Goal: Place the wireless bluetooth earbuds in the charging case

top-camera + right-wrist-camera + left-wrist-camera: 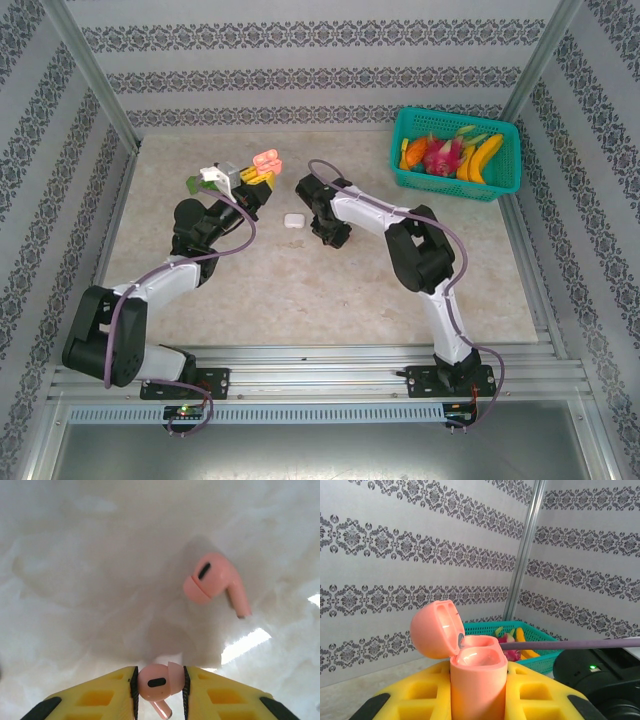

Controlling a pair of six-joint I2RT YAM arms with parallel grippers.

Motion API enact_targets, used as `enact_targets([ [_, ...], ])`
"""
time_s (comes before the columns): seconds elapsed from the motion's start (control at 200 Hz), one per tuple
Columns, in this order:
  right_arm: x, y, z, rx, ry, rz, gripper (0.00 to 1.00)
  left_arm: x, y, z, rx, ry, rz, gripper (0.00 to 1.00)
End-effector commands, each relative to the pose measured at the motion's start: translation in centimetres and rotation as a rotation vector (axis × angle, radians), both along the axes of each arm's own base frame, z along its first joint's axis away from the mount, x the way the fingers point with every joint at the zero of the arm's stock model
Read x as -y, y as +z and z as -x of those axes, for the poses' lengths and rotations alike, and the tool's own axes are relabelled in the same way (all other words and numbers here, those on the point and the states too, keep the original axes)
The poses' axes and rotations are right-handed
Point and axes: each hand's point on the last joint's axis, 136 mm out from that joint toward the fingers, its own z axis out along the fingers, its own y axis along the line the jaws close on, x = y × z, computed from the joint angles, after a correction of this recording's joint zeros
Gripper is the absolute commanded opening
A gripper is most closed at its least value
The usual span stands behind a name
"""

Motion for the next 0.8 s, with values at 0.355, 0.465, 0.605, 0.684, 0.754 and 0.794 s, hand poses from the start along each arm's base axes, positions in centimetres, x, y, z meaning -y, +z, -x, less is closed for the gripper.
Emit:
enact_targets([
  [0.355,-1.7,-0.3,6.1,-0.01,0.164,0.028,0.3,-0.4,1.8,1.2,0.046,-0.012,-0.029,0.0],
  [0.465,-1.5,-0.8,6.7,-0.027,0.186,0.045,0.31,-0.4,2.0,1.3,0.049,-0.013,-0.026,0.0],
  [0.605,-1.6,-0.5,6.6,-0.025,0.253,0.055,0.38,-0.4,2.0,1.4,0.049,-0.011,-0.026,0.0],
  [0.684,-1.7,0.2,6.3,-0.014,0.31,0.07,0.44,-0.5,2.1,1.5,0.052,-0.01,-0.026,0.0],
  [0.754,-1.5,0.8,6.1,-0.005,0.358,0.089,0.45,-0.4,2.1,1.5,0.053,-0.012,-0.029,0.0],
  [0.794,-1.3,1.1,6.1,-0.002,0.375,0.101,0.46,-0.5,2.2,1.5,0.054,-0.009,-0.028,0.0],
])
